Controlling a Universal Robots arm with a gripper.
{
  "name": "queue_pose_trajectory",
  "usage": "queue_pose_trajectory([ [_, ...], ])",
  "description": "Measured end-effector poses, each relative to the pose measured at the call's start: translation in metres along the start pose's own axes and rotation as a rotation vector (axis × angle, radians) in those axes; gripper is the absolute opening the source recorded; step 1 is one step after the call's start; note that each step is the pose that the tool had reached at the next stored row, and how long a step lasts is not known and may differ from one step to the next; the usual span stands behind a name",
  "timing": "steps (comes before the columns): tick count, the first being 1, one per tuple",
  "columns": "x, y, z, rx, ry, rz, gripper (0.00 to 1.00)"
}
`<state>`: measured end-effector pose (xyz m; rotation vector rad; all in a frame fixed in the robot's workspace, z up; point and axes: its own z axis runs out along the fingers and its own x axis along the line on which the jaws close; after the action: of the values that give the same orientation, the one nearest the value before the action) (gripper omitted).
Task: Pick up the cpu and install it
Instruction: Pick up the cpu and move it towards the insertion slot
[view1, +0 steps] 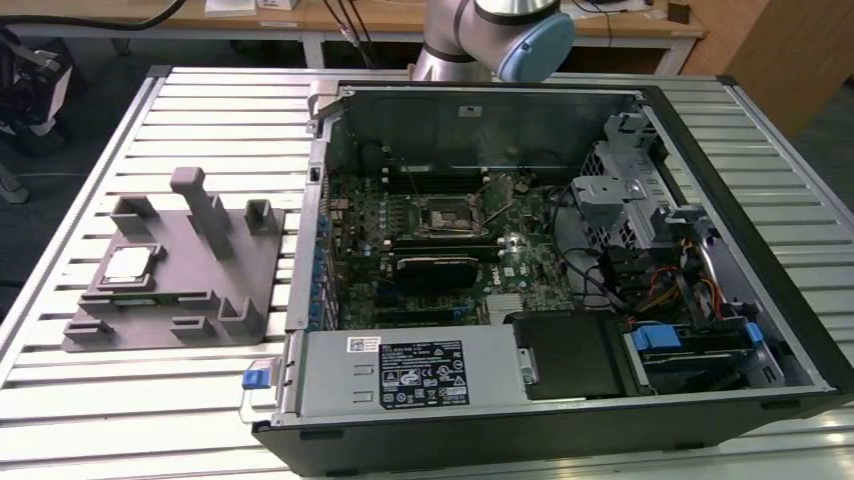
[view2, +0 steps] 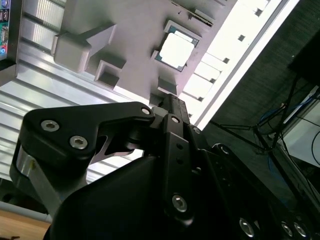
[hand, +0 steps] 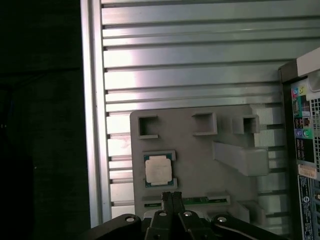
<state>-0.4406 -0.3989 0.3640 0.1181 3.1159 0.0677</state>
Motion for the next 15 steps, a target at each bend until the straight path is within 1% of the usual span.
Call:
queue_pose_trajectory([
  [10,0.0002,-0.0007,0.004,0.0007,-0.0001,0.0,0.11],
  [15,0.0002,-0.0027,0.0115,0.0008,0.0011,-0.003,0.11],
])
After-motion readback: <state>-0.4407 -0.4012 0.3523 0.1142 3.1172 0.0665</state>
